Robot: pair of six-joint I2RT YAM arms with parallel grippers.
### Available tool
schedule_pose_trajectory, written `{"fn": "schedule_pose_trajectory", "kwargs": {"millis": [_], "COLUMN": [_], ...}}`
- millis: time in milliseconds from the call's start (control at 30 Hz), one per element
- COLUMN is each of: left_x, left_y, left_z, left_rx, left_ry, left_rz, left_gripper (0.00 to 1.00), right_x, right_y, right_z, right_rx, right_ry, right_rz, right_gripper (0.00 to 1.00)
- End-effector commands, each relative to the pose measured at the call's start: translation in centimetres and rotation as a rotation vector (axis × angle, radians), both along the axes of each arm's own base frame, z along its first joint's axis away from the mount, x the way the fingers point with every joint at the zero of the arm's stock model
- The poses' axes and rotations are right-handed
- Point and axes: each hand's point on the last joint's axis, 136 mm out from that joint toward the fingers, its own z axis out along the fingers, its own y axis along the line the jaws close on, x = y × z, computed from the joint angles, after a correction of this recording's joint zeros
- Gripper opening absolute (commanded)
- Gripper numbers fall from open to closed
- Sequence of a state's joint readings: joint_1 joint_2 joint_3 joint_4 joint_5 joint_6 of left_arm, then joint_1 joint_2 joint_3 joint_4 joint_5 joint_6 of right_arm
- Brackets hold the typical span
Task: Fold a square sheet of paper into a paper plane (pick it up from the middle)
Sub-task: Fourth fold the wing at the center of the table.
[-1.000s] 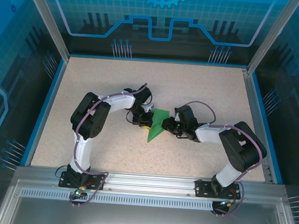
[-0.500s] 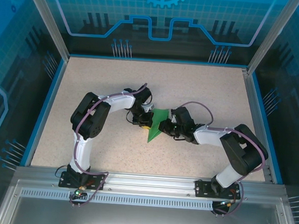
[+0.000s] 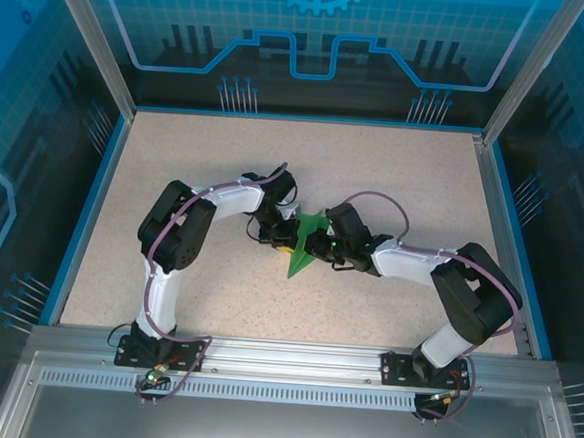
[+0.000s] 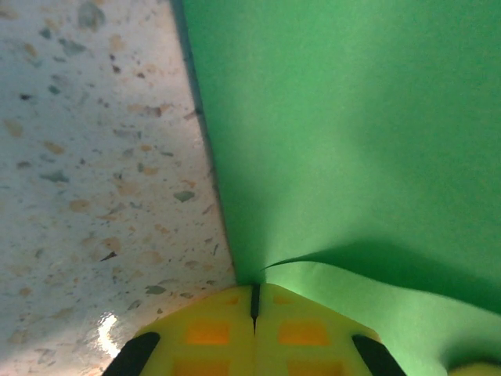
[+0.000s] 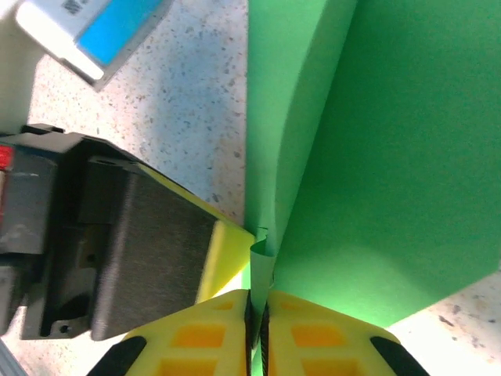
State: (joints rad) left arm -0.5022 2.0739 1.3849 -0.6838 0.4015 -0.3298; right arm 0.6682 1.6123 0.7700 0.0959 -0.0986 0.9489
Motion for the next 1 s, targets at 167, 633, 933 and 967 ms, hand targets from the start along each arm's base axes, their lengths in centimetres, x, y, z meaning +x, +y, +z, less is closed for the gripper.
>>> {"fn": "schedule_pose_trajectory", "kwargs": {"millis": [167, 633, 933, 967], "left_x": [-1.0, -1.0, -1.0, -1.0], "left_y": [2.6, 2.5, 2.6, 2.5], "left_z": [-5.0, -5.0, -5.0, -5.0], "left_rx": [0.144, 0.142, 0.142, 0.141], "left_ry": [0.031, 0.029, 0.031, 0.030], "left_rz": [-0.007, -0.007, -0.006, -0.008], "left_gripper": [0.02, 0.02, 0.02, 0.02], "right_x": [0.0, -0.9, -1.0, -1.0], "right_y": [1.0, 0.8, 1.3, 1.3], "right_z": [0.0, 0.2, 0.8, 0.8], "right_rx": [-0.060, -0.068, -0.024, -0.021], "right_ry": [-0.009, -0.014, -0.028, -0.028], "right_rz": [0.035, 0.033, 0.030, 0.030], "right_gripper": [0.13, 0.15, 0.16, 0.16]}}
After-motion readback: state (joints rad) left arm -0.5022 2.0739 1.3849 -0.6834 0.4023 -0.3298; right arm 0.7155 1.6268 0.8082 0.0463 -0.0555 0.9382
